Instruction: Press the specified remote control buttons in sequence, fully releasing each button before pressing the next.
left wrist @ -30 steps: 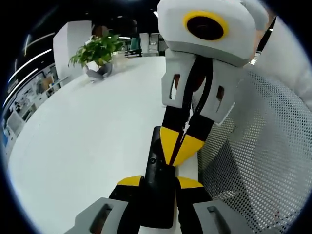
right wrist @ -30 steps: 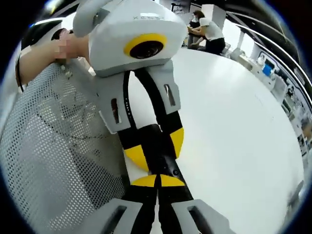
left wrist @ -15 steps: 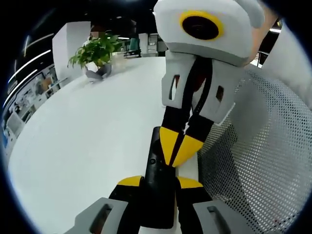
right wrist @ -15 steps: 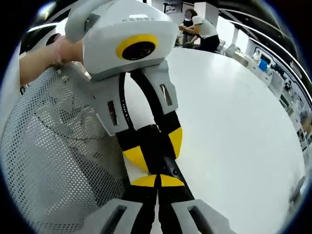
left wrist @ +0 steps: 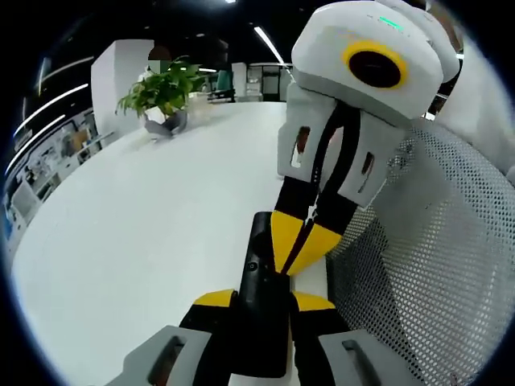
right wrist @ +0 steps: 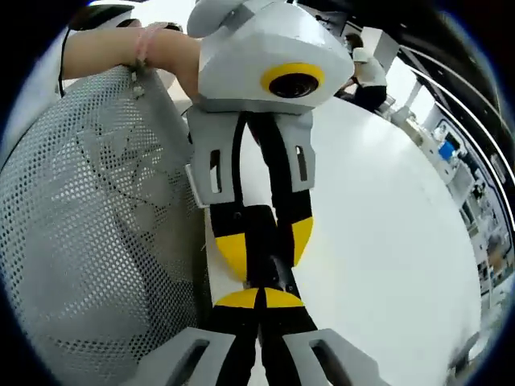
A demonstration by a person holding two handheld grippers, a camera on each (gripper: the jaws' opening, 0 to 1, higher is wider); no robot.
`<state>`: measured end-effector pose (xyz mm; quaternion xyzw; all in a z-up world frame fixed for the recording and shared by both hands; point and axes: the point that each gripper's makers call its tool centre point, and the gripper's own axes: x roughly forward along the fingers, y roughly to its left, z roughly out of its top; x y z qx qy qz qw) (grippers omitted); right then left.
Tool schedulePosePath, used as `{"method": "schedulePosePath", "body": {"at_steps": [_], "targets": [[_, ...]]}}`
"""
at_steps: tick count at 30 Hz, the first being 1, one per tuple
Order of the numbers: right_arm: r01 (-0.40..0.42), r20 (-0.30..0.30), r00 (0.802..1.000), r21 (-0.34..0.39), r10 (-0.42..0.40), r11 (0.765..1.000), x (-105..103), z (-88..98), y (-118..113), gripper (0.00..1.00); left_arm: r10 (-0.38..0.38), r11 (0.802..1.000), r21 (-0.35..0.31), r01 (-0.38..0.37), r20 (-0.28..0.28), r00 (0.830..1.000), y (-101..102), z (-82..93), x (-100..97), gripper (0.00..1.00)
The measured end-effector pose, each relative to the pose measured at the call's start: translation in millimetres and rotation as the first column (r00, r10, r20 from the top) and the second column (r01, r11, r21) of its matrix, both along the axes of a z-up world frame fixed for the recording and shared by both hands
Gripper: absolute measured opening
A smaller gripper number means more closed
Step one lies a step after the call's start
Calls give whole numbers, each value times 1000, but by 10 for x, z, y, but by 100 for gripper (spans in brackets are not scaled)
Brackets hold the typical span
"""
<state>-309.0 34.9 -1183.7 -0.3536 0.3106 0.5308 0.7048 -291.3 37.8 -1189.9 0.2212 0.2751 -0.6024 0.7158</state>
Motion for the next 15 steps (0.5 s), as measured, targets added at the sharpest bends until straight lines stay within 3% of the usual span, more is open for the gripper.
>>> {"method": "schedulePosePath", "body": {"at_steps": [4,15], "targets": [[-24,20,1000,-9,24,1000,-7,-7,-7,0,-5,1000,-3,5,0,1000,-1,-15,-3,26],[-98,-39,995,-37,96,995,47,6,-11,0,-11,998,-54,11,-2,1000,-1,-18,11,25]]}}
